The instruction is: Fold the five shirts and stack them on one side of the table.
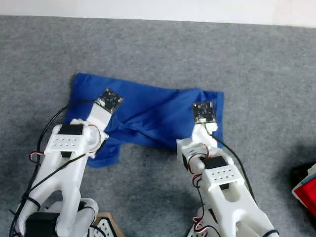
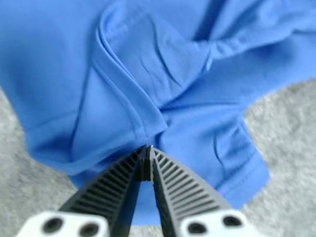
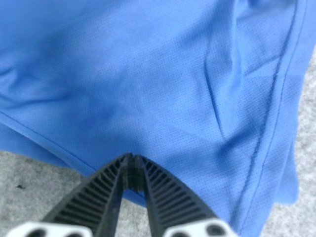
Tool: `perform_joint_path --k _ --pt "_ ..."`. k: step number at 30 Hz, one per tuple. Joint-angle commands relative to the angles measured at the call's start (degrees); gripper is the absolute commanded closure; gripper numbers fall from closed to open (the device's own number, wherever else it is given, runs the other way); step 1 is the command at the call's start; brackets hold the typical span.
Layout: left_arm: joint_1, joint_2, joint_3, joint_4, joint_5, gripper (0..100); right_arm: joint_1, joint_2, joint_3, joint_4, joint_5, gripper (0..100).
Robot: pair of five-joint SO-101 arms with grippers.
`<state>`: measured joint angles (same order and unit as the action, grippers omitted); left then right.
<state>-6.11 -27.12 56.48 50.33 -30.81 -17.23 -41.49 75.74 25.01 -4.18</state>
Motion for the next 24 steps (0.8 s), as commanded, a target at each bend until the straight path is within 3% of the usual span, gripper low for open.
perform_joint_path --k 1,8,13,18,24 --pt "2.8 -1.3 -1.3 3.8 -0.4 99 0.4 -0.7 -0.3 -1.0 0.8 99.1" --pt "3.3 -0.5 -1.4 -0.6 -0.2 99 0.4 -0.7 -0.3 -1.0 0.9 99.1" --pt "2.8 10.9 -5.1 -7.2 -0.2 99 0.4 -0.7 -0.3 -1.0 0.9 99.1" --pt "0.0 21.6 -14.6 -7.5 -0.1 99 0.4 -0.7 -0.3 -1.0 0.9 99.1" --pt "-2.3 22.5 -18.4 -7.5 -0.1 99 0.4 -0.7 -0.3 -1.0 1.0 99.1"
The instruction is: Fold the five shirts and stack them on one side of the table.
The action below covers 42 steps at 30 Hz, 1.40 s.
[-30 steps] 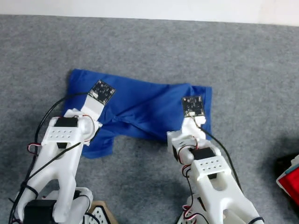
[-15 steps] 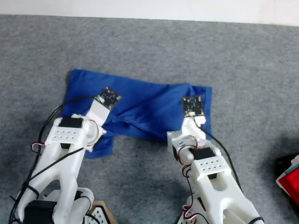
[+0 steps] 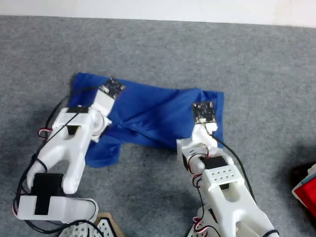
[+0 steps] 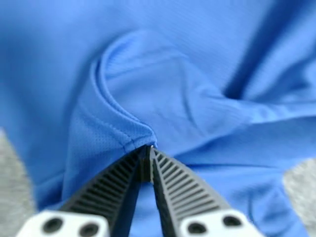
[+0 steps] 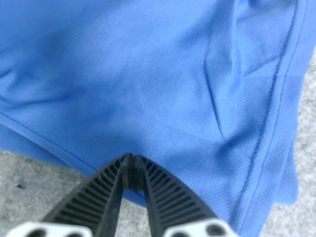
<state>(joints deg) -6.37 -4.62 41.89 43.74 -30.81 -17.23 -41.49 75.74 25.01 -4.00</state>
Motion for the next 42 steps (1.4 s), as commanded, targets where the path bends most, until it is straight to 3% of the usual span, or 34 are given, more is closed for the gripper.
perform_joint_path --k 1,21,27,34,42 --pt "-2.6 0.0 -4.2 -0.9 -0.1 99 0.4 -0.7 -0.3 -1.0 0.8 99.1" --pt "-5.4 0.9 -11.7 -3.1 -0.1 99 0.4 -0.7 -0.3 -1.0 0.8 99.1" --pt "-8.8 4.4 -11.7 -7.8 -0.1 99 0.4 -0.7 -0.3 -1.0 0.8 99.1" --pt "-14.3 11.4 -17.3 -8.1 -0.1 99 0.4 -0.7 0.2 -1.0 0.8 99.1" --pt "-13.9 11.6 -20.9 -7.2 2.4 99 -0.6 -0.7 0.2 -1.0 2.2 99.1"
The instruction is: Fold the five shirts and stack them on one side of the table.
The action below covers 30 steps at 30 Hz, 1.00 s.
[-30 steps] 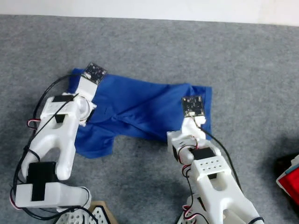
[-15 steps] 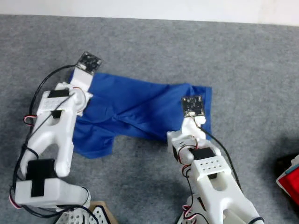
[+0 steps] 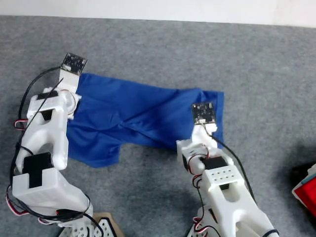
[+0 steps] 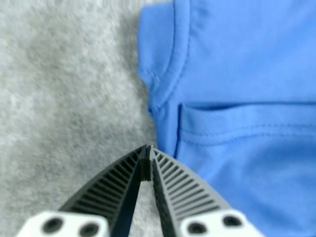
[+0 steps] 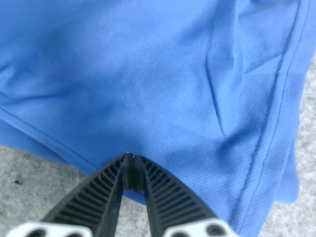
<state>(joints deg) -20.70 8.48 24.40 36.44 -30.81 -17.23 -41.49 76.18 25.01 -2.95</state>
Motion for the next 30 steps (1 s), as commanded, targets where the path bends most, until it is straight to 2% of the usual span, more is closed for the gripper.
perform_joint_path --k 1,3,8,10,16,20,22,25,30 --pt "0.4 -2.5 -3.5 1.3 4.0 99 -0.6 -0.7 -0.2 -1.0 1.1 99.1" --pt "0.4 -6.0 -3.6 5.3 6.3 99 -0.6 -0.7 -0.2 -1.0 1.1 99.1" --pt "0.7 -22.2 0.7 23.8 6.9 99 -0.6 -0.7 -0.2 -1.0 1.1 99.1" --pt "0.7 -30.5 5.5 26.6 6.8 99 -0.6 -0.7 -0.2 -1.0 1.1 99.1" --pt "0.9 -53.6 29.0 26.9 5.6 99 -0.6 -0.7 -0.2 -1.0 1.1 99.1" --pt "0.6 -62.7 38.0 27.4 5.6 99 -0.6 -0.7 -0.2 -1.0 1.1 99.1" --pt "0.5 -65.1 41.0 28.6 5.6 99 -0.6 -0.7 -0.2 -1.0 1.1 99.1" --pt "0.3 -65.7 43.0 29.6 6.0 93 -0.6 -0.7 -0.2 -1.0 1.1 99.1" --pt "0.6 -65.3 43.9 30.5 12.0 87 -0.6 -1.0 -0.2 -1.0 1.2 99.1"
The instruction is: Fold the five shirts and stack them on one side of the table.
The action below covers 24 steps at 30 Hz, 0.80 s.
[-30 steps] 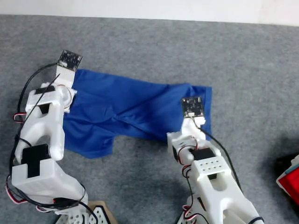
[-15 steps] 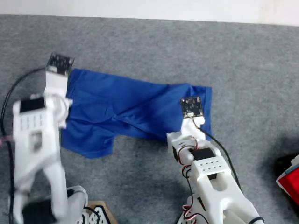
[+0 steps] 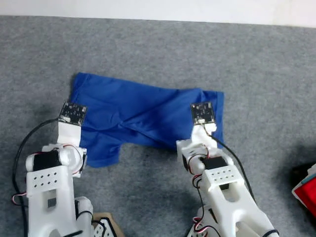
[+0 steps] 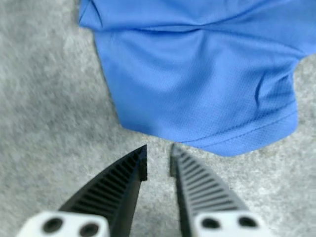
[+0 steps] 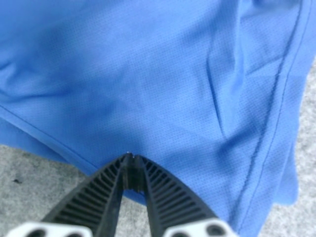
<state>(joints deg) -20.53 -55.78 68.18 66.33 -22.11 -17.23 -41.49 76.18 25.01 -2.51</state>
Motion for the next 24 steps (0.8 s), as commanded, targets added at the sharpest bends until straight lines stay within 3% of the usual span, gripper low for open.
perform_joint_path --k 1,7,10,15,17,24 --pt "0.5 -0.9 0.1 0.7 3.7 87 -0.6 -1.1 -0.2 -1.0 0.8 99.1" --pt "2.8 -0.9 4.0 0.4 4.2 87 -0.6 -1.3 -0.2 -0.7 0.9 99.1" --pt "4.8 -0.9 5.5 0.3 8.0 87 -0.6 -1.3 -0.2 -0.6 0.9 99.1" --pt "5.3 -0.8 3.4 0.0 13.8 76 -0.6 -1.4 -0.7 2.8 2.2 99.1" --pt "5.5 -0.6 1.7 0.1 14.8 77 -0.6 -1.4 -0.7 2.9 2.2 99.1" --pt "5.9 15.5 -3.6 -4.6 14.8 80 -0.4 -1.4 -0.7 3.0 2.5 99.1"
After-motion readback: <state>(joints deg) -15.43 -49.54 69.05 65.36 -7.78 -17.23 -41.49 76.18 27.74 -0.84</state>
